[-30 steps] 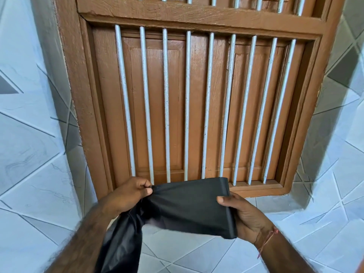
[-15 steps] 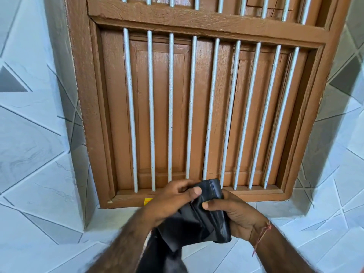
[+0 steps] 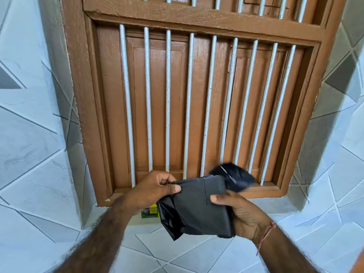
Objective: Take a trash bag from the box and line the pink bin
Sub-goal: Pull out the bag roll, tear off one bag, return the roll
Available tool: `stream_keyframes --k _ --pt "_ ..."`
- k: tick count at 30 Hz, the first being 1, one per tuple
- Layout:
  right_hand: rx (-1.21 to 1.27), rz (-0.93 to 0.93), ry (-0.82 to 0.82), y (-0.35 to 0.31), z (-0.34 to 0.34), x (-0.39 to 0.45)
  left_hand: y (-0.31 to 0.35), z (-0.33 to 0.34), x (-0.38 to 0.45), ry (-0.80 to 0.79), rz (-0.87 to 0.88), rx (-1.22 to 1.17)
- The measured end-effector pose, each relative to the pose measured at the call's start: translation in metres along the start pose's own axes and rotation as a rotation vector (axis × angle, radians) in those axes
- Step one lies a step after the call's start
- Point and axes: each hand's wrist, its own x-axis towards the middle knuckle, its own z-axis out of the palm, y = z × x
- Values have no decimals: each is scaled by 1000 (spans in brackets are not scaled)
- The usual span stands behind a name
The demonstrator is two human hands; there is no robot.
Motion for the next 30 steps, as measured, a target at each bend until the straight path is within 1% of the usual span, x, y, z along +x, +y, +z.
stream_keyframes --k 4,7,9,11,13,17,20,23,25,26,28,29,30 --pt "-12 -27 23 -4 5 1 -2 -3 -4 6 -14 57" --pt "-73 -68 87 -6 12 2 1 0 -6 -47 -49 119" --pt "-157 -91 155 -8 18 3 6 8 -6 -107 -76 106" --pt "-206 -117 184 -8 20 4 10 24 -4 -157 -54 76" --pt "-213 -145 202 -8 19 4 14 42 -3 -159 8 96" --pt "-169 -152 213 -9 12 1 11 58 -2 -64 31 66" --pt "-113 -193 232 -7 8 0 7 64 -1 -12 86 114" --pt "-22 -208 189 -9 12 -3 11 78 -6 72 103 28" --pt "57 -178 200 -18 11 -10 9 82 -11 151 98 -32" --pt "139 -168 240 -27 5 -12 5 78 -13 229 70 -67" --pt "332 -218 388 -48 -24 -17 -7 61 -19 424 -37 -139" --pt "375 -253 447 -56 -37 -18 -15 49 -25 479 -59 -152" --pt "381 -277 503 -60 -46 -19 -22 35 -30 485 -54 -124"
